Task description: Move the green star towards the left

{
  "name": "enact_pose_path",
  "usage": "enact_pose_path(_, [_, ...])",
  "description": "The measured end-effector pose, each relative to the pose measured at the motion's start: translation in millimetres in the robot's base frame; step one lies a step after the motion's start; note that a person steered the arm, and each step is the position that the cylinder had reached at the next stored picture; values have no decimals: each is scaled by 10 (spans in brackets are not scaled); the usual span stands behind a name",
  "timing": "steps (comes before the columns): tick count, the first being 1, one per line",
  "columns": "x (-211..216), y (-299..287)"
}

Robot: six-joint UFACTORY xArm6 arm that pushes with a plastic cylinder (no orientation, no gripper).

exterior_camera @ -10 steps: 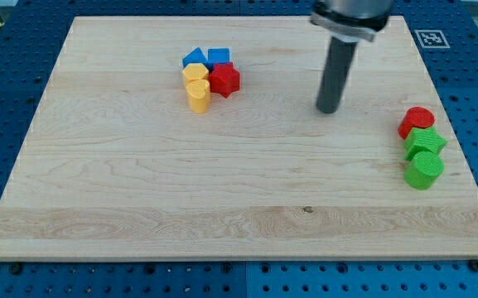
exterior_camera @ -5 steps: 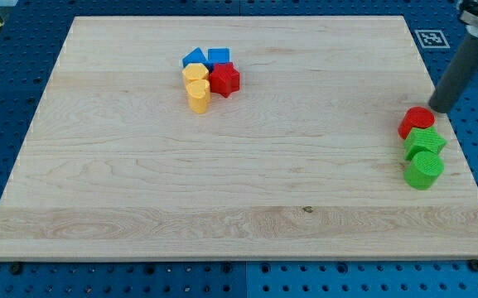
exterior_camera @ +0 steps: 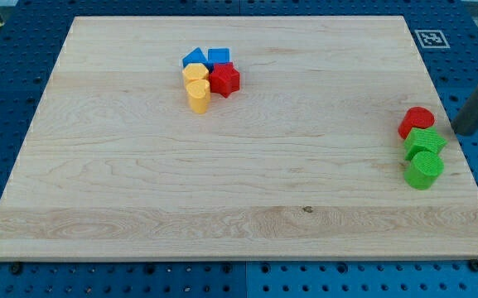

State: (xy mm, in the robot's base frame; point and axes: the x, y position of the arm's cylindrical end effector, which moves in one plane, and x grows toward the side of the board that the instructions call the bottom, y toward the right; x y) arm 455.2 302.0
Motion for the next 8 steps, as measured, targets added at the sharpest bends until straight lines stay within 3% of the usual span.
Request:
enact_pose_path(3, [465,-203])
enact_pose_path(8, [112,-1059])
